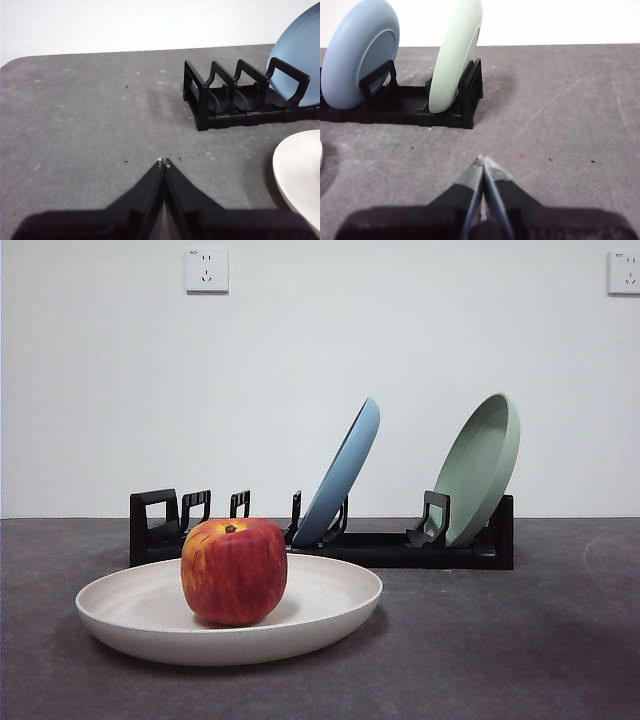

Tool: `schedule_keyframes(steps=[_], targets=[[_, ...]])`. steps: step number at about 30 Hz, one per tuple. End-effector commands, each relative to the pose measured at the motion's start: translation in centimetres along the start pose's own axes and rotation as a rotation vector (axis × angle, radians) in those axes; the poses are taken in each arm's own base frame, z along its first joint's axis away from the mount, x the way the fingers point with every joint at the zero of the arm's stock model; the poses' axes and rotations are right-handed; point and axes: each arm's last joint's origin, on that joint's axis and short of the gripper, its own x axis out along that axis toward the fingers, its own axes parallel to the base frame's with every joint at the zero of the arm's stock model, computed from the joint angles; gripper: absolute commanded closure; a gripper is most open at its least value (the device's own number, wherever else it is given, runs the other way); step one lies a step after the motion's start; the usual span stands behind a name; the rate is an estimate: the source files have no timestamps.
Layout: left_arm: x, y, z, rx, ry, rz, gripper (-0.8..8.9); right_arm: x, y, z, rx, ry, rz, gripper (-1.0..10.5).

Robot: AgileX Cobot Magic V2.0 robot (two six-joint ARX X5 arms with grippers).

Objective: Take the yellow plate from the plate rack,put the plate on the table,take the apple from the table,put the apple in the plate

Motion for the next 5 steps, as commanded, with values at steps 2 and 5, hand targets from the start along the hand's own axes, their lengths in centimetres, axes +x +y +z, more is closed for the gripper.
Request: schedule_keyframes(steps=[2,5], targets=[[0.13,0.04,-0.42,-0.007,0.009,0.008,8.17,0.11,-0.01,-0.41,0.007,0.015,-0.001,9.5],[0.13,0.04,-0.42,-0.008,0.009,0.008,8.17,0.11,-0.01,-0.41,0.007,0.015,-0.001,9.5]])
